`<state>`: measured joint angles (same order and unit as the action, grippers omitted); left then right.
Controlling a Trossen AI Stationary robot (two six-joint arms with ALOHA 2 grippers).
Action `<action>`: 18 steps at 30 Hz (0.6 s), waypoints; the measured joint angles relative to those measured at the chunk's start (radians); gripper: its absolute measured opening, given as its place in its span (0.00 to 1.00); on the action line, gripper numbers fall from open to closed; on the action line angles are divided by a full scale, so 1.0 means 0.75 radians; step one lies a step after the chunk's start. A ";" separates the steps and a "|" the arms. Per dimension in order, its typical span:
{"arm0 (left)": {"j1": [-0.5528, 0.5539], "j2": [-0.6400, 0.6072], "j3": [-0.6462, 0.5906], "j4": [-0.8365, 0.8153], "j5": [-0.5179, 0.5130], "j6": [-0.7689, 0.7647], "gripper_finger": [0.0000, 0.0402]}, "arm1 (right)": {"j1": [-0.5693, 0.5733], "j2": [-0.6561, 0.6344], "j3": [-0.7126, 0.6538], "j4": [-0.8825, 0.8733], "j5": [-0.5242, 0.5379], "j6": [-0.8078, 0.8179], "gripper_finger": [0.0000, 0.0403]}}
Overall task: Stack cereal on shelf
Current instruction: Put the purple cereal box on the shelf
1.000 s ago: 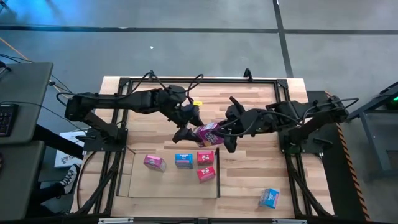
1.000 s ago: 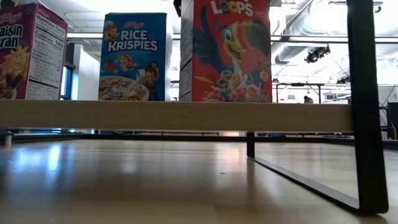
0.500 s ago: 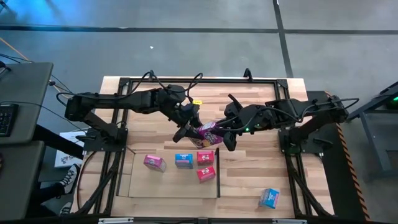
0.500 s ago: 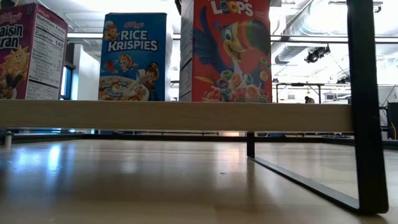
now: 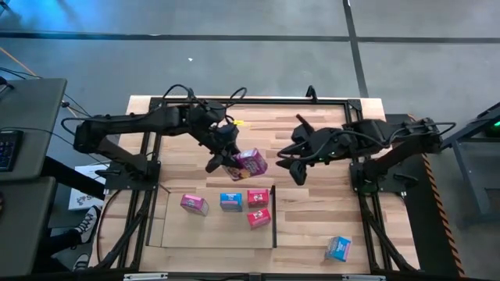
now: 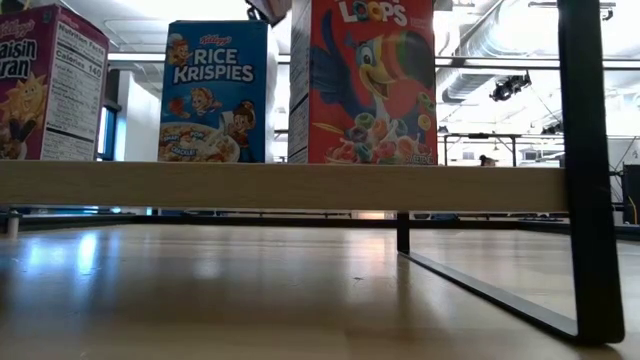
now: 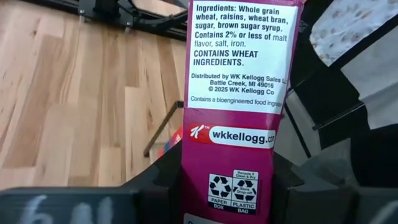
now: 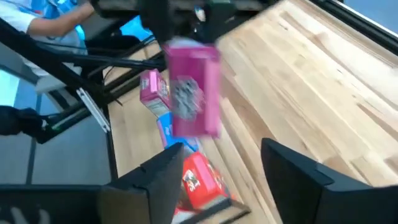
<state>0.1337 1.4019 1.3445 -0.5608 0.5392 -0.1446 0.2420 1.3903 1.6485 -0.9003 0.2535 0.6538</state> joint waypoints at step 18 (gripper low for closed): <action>-0.213 -0.598 -0.504 0.559 -0.353 -0.404 0.29 | 0.279 -0.016 -0.212 -0.170 0.186 0.382 0.60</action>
<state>-0.0257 0.9530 0.9665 -0.1414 0.2743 -0.4474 0.4511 1.3785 1.4897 -1.0275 0.3928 0.9400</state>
